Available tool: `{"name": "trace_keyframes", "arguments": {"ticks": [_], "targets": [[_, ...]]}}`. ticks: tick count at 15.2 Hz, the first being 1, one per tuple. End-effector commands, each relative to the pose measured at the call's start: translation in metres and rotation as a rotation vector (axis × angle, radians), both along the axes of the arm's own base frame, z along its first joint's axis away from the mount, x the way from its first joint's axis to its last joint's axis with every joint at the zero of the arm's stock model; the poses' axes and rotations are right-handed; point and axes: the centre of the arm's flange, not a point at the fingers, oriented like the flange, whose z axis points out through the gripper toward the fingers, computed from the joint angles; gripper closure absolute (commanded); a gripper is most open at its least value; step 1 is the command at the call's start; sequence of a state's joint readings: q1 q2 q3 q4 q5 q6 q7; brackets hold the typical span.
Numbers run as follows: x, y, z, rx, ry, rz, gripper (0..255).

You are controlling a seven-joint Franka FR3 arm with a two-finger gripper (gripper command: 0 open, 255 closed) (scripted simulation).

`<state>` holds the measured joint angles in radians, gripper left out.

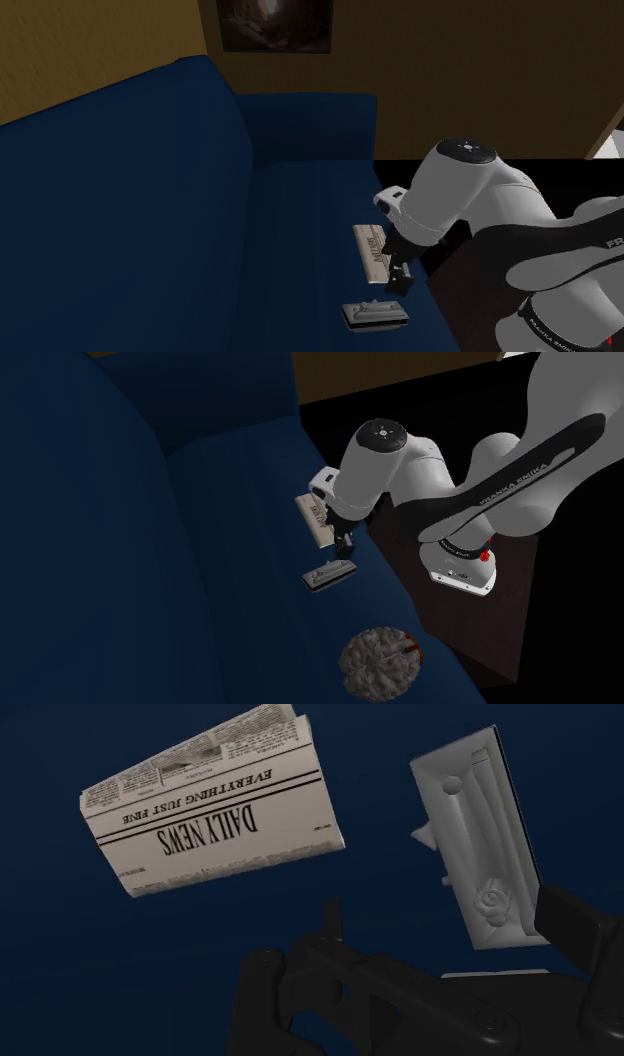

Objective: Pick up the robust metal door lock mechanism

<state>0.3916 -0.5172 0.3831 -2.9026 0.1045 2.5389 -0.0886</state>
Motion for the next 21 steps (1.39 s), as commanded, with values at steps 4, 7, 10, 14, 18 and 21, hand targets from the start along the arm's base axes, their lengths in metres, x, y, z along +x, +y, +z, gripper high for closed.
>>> {"name": "trace_keyframes", "arguments": {"ticks": [4,7,10,14,18,21], "targets": [[-0.021,0.046,-0.042,0.016,-0.063,0.125,0],[-0.026,0.055,-0.056,0.018,-0.076,0.151,0],[-0.026,0.055,-0.072,0.018,-0.076,0.151,0],[-0.026,0.055,-0.091,0.018,-0.076,0.151,0],[-0.026,0.055,-0.091,0.019,-0.076,0.151,255],[-0.028,0.055,-0.091,0.019,-0.076,0.151,255]]}}
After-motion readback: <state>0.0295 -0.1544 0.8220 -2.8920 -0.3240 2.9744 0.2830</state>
